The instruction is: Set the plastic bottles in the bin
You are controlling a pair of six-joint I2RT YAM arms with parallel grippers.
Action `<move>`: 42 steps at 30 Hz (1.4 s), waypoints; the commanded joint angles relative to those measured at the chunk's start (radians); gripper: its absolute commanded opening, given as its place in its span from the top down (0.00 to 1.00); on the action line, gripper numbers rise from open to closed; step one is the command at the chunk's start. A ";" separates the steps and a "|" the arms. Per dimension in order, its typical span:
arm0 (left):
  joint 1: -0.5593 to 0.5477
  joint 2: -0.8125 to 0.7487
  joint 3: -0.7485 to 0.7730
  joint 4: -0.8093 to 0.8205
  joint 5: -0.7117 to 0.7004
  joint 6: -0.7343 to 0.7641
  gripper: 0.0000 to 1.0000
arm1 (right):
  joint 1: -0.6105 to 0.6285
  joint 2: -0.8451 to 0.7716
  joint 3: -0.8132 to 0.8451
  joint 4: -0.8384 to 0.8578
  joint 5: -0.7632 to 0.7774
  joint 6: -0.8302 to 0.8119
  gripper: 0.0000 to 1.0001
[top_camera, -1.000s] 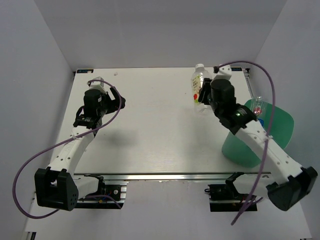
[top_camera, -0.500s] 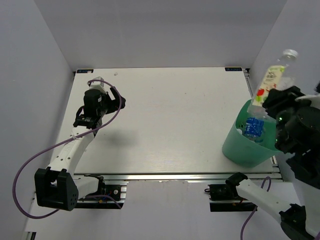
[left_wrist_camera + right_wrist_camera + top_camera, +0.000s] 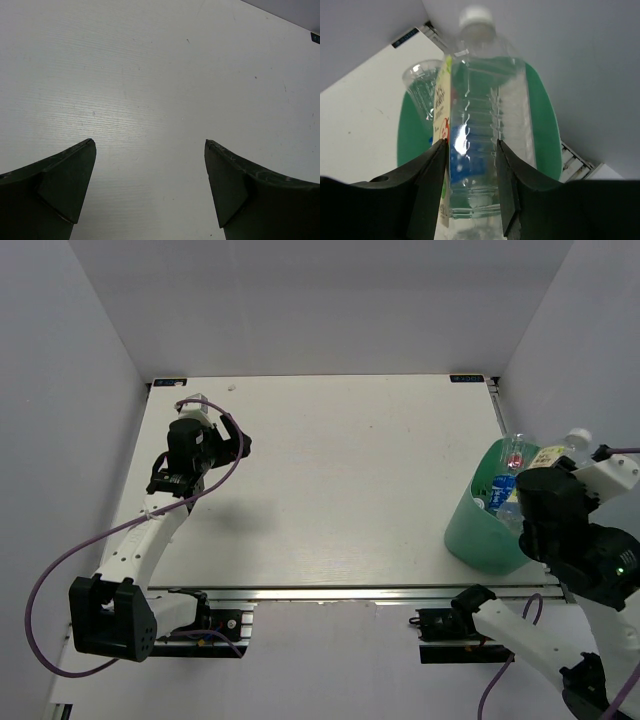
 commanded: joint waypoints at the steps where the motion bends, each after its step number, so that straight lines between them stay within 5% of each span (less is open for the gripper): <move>1: 0.003 -0.021 0.003 0.009 0.000 0.002 0.02 | -0.002 -0.004 -0.082 -0.017 0.043 0.106 1.00; 6: 0.003 -0.033 0.001 -0.002 -0.013 0.004 0.02 | -0.002 0.035 -0.152 -0.014 0.046 0.149 1.00; 8: 0.003 -0.036 0.001 -0.003 -0.018 0.005 0.02 | -0.002 0.074 -0.144 -0.017 0.042 0.142 0.82; 9: 0.003 -0.038 0.000 -0.003 -0.020 0.005 0.02 | -0.002 0.084 -0.138 -0.017 0.037 0.142 0.53; 12: 0.003 -0.035 0.001 -0.003 -0.023 0.005 0.02 | -0.003 0.102 -0.092 -0.016 0.054 0.133 0.11; 17: 0.003 -0.021 0.004 -0.002 -0.018 0.005 0.02 | -0.003 0.086 0.037 0.025 0.085 0.049 0.11; 26: 0.003 -0.010 0.012 -0.003 -0.015 0.005 0.02 | -0.003 0.006 0.026 0.505 0.005 -0.401 0.11; 29: 0.003 -0.010 0.011 -0.005 -0.013 0.005 0.02 | -0.003 0.056 0.049 0.660 -0.128 -0.580 0.11; 35: 0.003 -0.025 0.017 -0.029 -0.075 0.002 0.02 | -0.002 0.407 0.275 0.659 -0.401 -0.683 0.11; 42: 0.003 -0.050 0.050 -0.072 -0.203 -0.038 0.02 | -0.002 0.584 0.143 0.907 -0.817 -0.679 0.11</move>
